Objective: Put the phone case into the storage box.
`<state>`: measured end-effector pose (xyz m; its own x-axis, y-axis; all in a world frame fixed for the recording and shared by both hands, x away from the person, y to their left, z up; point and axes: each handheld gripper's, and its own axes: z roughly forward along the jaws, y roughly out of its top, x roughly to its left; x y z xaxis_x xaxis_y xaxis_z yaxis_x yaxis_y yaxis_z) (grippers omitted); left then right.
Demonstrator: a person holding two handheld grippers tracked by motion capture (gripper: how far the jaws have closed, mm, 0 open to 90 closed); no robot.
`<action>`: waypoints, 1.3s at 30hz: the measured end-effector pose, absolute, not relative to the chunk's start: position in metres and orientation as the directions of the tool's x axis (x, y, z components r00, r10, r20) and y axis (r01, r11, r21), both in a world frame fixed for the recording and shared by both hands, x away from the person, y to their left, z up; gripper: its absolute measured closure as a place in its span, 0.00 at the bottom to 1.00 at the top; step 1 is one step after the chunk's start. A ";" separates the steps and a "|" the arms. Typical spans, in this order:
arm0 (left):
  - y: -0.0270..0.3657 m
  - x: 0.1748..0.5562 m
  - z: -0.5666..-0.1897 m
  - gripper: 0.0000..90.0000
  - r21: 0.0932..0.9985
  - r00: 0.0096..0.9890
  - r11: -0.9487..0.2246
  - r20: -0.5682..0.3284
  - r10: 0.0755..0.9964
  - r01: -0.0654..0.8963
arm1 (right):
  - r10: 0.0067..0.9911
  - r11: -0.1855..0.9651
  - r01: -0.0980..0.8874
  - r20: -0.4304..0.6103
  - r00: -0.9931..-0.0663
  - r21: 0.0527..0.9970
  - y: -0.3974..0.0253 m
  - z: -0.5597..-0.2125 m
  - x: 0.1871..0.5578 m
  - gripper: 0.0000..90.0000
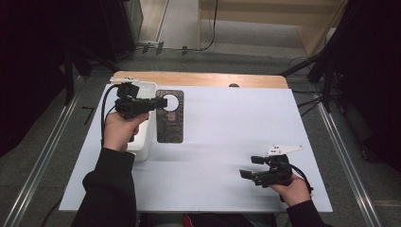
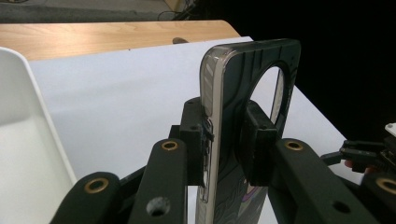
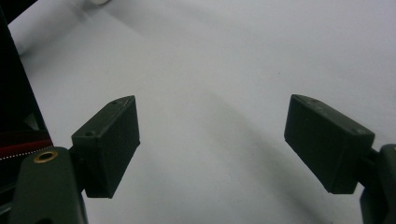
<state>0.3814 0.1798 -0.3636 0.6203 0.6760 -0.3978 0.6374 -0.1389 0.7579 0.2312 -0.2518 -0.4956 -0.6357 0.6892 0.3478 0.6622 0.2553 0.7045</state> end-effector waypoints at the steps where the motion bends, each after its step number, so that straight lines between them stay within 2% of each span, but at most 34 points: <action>1: 0.181 0.382 -0.362 0.82 0.757 0.617 -0.134 -0.401 0.677 0.639 | 0.690 0.252 0.663 0.350 -0.634 0.705 -0.252 -0.495 0.231 0.19; 7: 0.185 0.388 -0.353 0.82 0.769 0.616 -0.111 -0.407 0.674 0.630 | 0.688 0.256 0.661 0.347 -0.637 0.706 -0.251 -0.495 0.232 0.19; 20: 0.189 0.400 -0.341 0.81 0.775 0.625 -0.158 -0.352 0.696 0.612 | 0.700 0.254 0.667 0.343 -0.626 0.700 -0.253 -0.496 0.232 0.19; 39: 0.201 0.412 -0.322 0.82 0.790 0.621 -0.149 -0.332 0.710 0.594 | 0.701 0.251 0.666 0.343 -0.626 0.702 -0.252 -0.496 0.232 0.19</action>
